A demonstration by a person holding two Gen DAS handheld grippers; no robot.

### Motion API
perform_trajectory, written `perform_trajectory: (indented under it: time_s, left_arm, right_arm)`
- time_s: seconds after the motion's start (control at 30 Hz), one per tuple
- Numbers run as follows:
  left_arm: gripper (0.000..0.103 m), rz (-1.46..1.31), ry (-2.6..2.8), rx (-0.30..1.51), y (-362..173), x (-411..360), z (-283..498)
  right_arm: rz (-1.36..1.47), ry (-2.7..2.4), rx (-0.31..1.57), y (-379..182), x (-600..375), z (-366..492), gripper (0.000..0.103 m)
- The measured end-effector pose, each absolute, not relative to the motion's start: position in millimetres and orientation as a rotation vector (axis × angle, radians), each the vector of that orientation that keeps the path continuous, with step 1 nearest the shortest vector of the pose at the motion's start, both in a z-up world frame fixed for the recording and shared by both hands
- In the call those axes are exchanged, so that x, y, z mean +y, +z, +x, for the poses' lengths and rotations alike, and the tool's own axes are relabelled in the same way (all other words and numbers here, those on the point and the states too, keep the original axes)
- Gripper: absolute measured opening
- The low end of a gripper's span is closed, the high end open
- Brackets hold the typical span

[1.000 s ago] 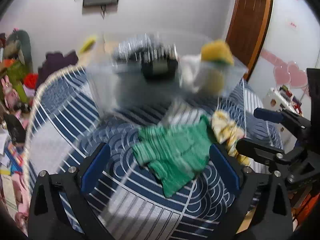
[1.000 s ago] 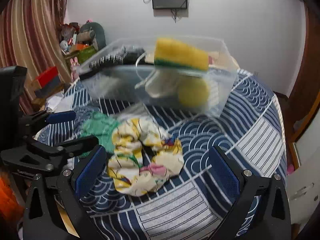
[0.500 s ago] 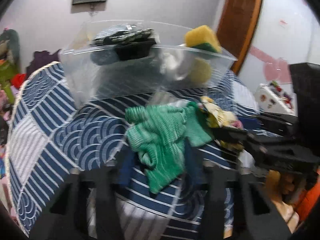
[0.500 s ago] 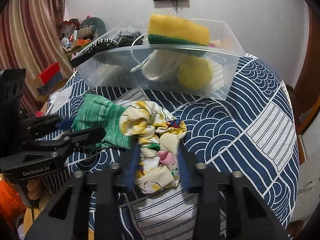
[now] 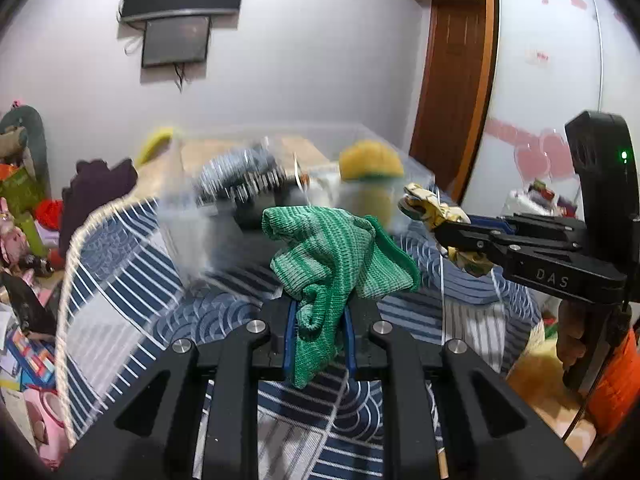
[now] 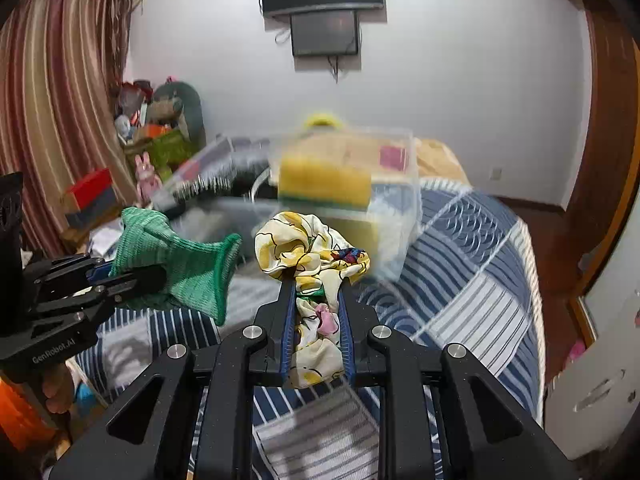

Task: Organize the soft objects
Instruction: 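Place the floral scrunchie in the box with the right tool while the left places the green cloth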

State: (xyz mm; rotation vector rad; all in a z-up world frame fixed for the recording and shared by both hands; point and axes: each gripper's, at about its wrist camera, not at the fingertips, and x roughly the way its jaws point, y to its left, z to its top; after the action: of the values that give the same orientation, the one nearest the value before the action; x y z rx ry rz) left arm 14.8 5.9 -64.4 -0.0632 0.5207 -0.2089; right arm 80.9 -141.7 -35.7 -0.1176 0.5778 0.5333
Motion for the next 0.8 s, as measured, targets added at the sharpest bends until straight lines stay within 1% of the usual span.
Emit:
perform_trajectory:
  time_s: [0.23, 0.43, 0.6, 0.8]
  left_arm:
    - [0.019, -0.064, -0.162, 0.398, -20, 19, 20]
    - [0.019, -0.072, -0.16, 0.347, 0, 23, 47]
    - [0.019, -0.074, -0.162, 0.398, -8, 16, 84]
    - [0.019, -0.07, -0.135, 0.497, -34, 13, 120]
  right_arm:
    - [-0.108, 0.523, 0.454, -4, -133, 86, 0.018]
    - [-0.121, 0.49, 0.402, 10, -131, 101, 0.018]
    - [-0.134, 0.446, 0.409, 8, -128, 123, 0.018]
    - [-0.138, 0.417, 0.493, -12, -121, 160, 0.018]
